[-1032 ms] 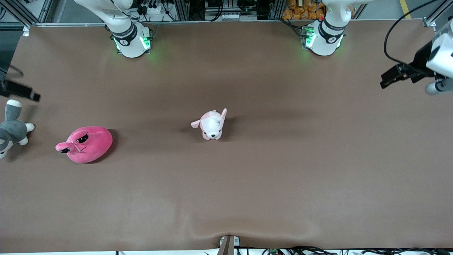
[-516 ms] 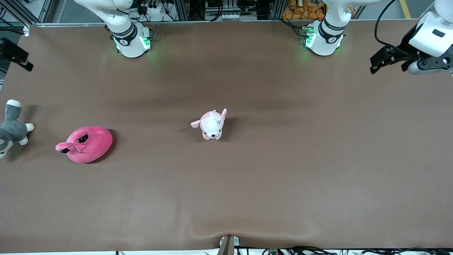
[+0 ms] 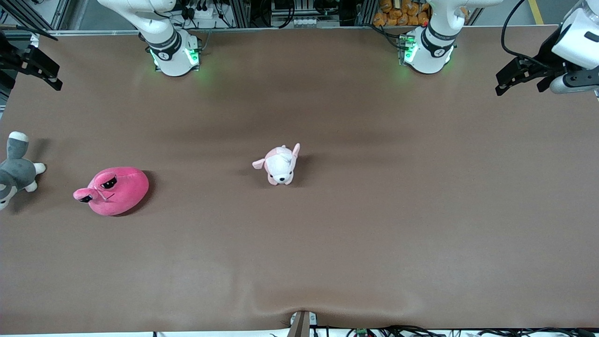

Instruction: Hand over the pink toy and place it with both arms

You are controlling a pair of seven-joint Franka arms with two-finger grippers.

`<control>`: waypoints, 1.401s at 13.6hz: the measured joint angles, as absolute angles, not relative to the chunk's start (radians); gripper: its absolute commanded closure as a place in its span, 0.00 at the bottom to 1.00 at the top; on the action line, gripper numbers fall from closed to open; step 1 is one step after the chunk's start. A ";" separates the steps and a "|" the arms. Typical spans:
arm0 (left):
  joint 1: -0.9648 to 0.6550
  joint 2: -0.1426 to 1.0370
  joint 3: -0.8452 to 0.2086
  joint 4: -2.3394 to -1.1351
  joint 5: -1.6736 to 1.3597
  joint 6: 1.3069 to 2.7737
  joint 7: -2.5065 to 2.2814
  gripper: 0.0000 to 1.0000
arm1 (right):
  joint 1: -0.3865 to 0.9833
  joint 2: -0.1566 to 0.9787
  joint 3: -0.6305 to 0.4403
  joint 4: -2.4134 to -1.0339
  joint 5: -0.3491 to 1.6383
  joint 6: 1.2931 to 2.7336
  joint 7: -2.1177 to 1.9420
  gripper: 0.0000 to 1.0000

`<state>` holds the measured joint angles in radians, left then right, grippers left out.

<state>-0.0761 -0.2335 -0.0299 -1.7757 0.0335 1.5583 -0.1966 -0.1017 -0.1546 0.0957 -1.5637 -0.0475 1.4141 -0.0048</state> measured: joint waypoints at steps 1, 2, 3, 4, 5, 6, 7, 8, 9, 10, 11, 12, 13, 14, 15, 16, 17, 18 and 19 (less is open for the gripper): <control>-0.076 -0.231 -0.027 -1.760 0.033 1.546 -0.197 0.00 | -0.102 -0.137 0.094 -1.543 -0.048 1.400 -0.005 0.00; -0.075 -0.225 -0.025 -1.740 0.033 1.528 -0.197 0.00 | -0.102 -0.125 0.094 -1.532 -0.049 1.389 -0.005 0.00; -0.074 -0.219 -0.023 -1.721 0.033 1.509 -0.197 0.00 | -0.102 -0.117 0.094 -1.528 -0.049 1.383 -0.005 0.00; -0.073 -0.212 -0.022 -1.705 0.034 1.496 -0.197 0.00 | -0.102 -0.114 0.094 -1.527 -0.050 1.381 -0.005 0.00; -0.072 -0.206 -0.020 -1.695 0.033 1.492 -0.197 0.00 | -0.102 -0.113 0.094 -1.527 -0.050 1.380 -0.005 0.00; -0.071 -0.200 -0.019 -1.686 0.033 1.490 -0.197 0.00 | -0.102 -0.113 0.094 -1.526 -0.050 1.379 -0.005 0.00; -0.071 -0.195 -0.017 -1.678 0.033 1.489 -0.197 0.00 | -0.102 -0.113 0.094 -1.525 -0.050 1.378 -0.005 0.00; -0.071 -0.192 -0.015 -1.674 0.034 1.488 -0.197 0.00 | -0.102 -0.113 0.094 -1.524 -0.050 1.378 -0.005 0.00; -0.071 -0.191 -0.013 -1.673 0.033 1.488 -0.197 0.00 | -0.102 -0.113 0.094 -1.523 -0.050 1.377 -0.005 0.00; -0.070 -0.189 -0.012 -1.672 0.033 1.487 -0.197 0.00 | -0.102 -0.113 0.094 -1.523 -0.050 1.377 -0.005 0.00; -0.070 -0.187 -0.010 -1.672 0.034 1.486 -0.197 0.00 | -0.102 -0.113 0.094 -1.523 -0.050 1.377 -0.005 0.00; -0.070 -0.186 -0.008 -1.671 0.033 1.484 -0.197 0.00 | -0.102 -0.113 0.094 -1.523 -0.050 1.377 -0.005 0.00; -0.070 -0.186 -0.007 -1.669 0.034 1.483 -0.197 0.00 | -0.102 -0.113 0.094 -1.523 -0.050 1.377 -0.005 0.00; -0.070 -0.185 -0.006 -1.666 0.033 1.481 -0.197 0.00 | -0.102 -0.113 0.094 -1.523 -0.050 1.377 -0.005 0.00; -0.070 -0.183 -0.006 -1.663 0.033 1.479 -0.197 0.00 | -0.102 -0.113 0.094 -1.523 -0.050 1.377 -0.005 0.00; -0.070 -0.181 -0.006 -1.661 0.034 1.473 -0.197 0.00 | -0.102 -0.113 0.094 -1.523 -0.050 1.377 -0.005 0.00; -0.070 -0.180 -0.005 -1.659 0.034 1.467 -0.197 0.00 | -0.102 -0.113 0.094 -1.523 -0.050 1.377 -0.005 0.00; -0.070 -0.179 -0.005 -1.656 0.034 1.461 -0.197 0.00 | -0.102 -0.113 0.094 -1.523 -0.050 1.377 -0.005 0.00; -0.070 -0.178 -0.005 -1.655 0.034 1.456 -0.197 0.00 | -0.102 -0.113 0.094 -1.523 -0.050 1.377 -0.005 0.00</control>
<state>-0.0698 -0.1780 -0.0053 -1.6546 0.0335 1.4560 -0.1966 -0.1017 -0.1129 0.0939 -1.5232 -0.0500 1.3771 -0.0051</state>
